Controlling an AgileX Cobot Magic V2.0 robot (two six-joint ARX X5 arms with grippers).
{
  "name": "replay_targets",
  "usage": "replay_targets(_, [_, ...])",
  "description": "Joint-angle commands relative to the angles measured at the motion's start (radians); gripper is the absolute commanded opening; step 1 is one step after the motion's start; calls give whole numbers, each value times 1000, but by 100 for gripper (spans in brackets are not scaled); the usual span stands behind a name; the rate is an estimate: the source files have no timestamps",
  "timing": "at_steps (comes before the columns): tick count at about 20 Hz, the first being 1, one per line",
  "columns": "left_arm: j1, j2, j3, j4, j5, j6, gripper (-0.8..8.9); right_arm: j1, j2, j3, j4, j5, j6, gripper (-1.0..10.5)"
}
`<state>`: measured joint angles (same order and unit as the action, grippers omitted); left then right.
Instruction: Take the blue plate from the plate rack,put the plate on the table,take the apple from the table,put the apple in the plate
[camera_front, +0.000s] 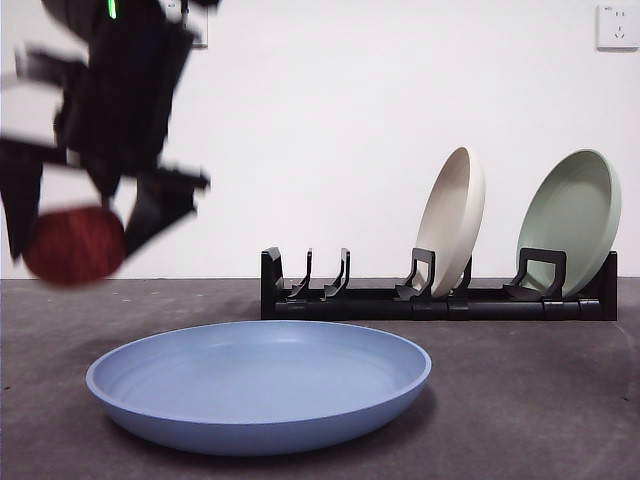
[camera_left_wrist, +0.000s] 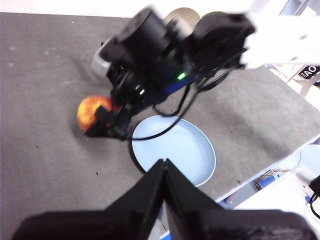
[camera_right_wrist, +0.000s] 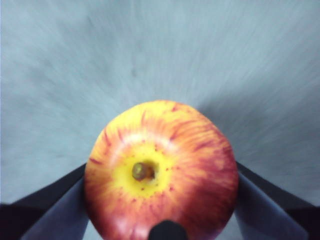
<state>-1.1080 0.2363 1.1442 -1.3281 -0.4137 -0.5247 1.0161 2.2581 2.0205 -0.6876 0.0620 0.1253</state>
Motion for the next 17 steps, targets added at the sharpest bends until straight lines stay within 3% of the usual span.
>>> replay_targets(1, [4,-5,-6,5,0,4,-8,24,-64,-6,-24,31,-77,92])
replay_targets(5, [4,-5,-6,5,-2,3,-8,25,-187,-167,-12,49,-119,92])
replay_targets(9, [4,-5,-6,5,-7,3,-8,23,-391,-513,189,73,-113,92])
replay_targets(13, [3,-3,-6,5,-62,4,-8,2,-537,-779,325,80,-40,92])
replay_targets(17, [3,-3,-6,5,-63,8,-8,-8,-575,-935,415,75,23,93])
